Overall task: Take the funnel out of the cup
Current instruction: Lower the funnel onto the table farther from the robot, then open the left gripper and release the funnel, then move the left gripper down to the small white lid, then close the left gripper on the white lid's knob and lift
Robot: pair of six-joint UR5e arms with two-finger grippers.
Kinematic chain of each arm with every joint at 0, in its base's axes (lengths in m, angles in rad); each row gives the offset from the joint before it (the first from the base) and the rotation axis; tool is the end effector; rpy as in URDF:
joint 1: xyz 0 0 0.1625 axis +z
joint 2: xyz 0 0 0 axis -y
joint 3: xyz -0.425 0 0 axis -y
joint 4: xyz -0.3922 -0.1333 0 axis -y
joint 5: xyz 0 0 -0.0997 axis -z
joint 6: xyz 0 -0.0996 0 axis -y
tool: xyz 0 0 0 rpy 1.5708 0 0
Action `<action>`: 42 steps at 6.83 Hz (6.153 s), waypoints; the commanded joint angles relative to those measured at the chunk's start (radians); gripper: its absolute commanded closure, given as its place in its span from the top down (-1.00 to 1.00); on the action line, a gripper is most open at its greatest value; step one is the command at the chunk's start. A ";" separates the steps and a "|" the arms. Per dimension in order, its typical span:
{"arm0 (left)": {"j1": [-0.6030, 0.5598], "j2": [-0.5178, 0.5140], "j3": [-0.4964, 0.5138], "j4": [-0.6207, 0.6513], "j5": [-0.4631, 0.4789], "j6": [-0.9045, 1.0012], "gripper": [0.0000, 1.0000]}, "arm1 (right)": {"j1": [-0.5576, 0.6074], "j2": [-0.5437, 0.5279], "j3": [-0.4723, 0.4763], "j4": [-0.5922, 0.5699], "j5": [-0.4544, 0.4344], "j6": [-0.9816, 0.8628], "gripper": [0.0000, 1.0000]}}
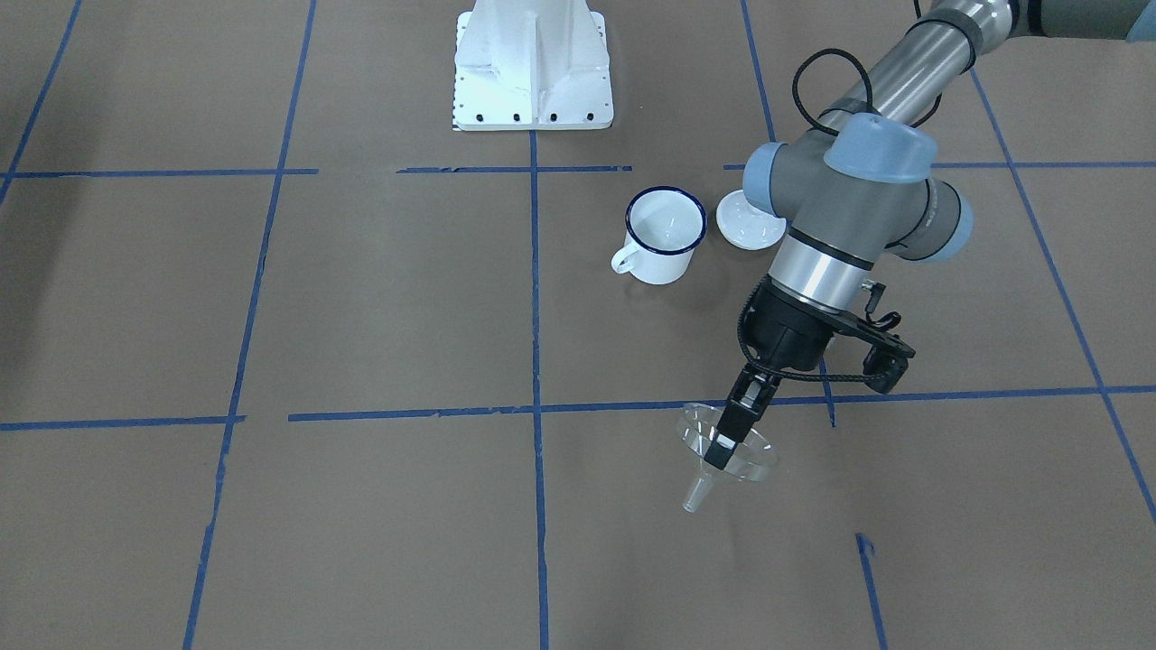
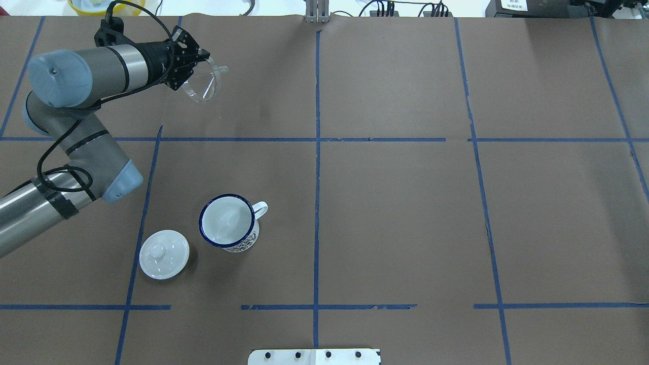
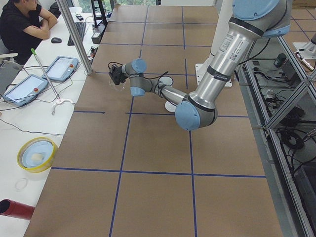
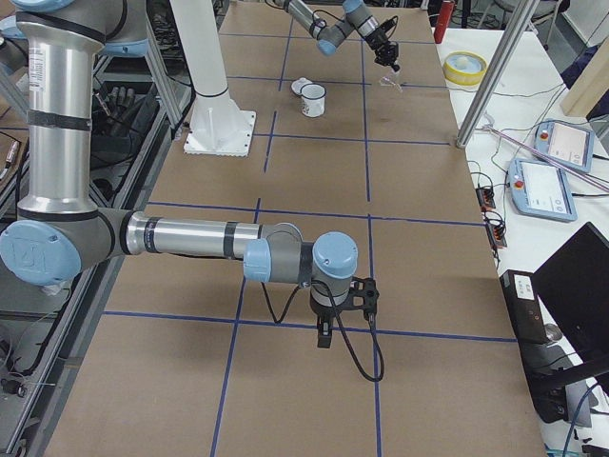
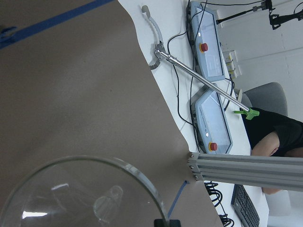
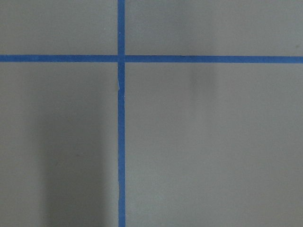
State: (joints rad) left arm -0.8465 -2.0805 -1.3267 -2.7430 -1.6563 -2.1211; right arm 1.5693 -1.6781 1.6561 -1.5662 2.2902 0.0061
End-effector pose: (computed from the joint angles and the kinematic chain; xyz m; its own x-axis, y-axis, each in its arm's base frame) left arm 0.3686 -0.6050 0.3449 -0.2860 -0.4630 -0.8389 0.6342 0.5648 -0.5280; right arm 0.0670 -0.4451 0.6703 0.7522 0.0164 0.6587 -0.0031 0.9998 -0.0214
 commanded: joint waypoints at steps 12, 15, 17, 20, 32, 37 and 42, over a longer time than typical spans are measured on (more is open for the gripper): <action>0.093 -0.003 0.127 -0.129 0.059 -0.030 -0.50 | 0.000 0.000 0.001 0.000 0.000 0.000 1.00; 0.072 -0.004 0.115 -0.119 0.043 -0.013 1.00 | 0.000 0.000 0.001 0.000 0.000 0.000 1.00; 0.054 0.007 0.011 0.021 -0.090 -0.007 1.00 | 0.000 0.000 0.001 0.000 0.000 0.000 1.00; 0.024 0.161 -0.359 0.433 -0.388 0.166 1.00 | 0.000 0.000 0.001 0.000 0.000 0.000 1.00; 0.405 0.471 -0.730 0.936 -0.121 -0.086 0.84 | 0.000 0.000 -0.001 0.000 0.000 0.000 1.00; 0.415 0.439 -0.690 0.934 -0.120 -0.095 -0.02 | 0.000 0.000 0.001 0.000 0.000 0.000 1.00; 0.367 0.448 -0.857 1.058 -0.128 -0.079 -1.00 | 0.000 0.000 0.001 0.000 0.000 0.000 1.00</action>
State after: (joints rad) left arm -0.4598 -1.6385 -2.1058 -1.7609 -1.7822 -2.2094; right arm 1.5693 -1.6782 1.6567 -1.5662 2.2902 0.0061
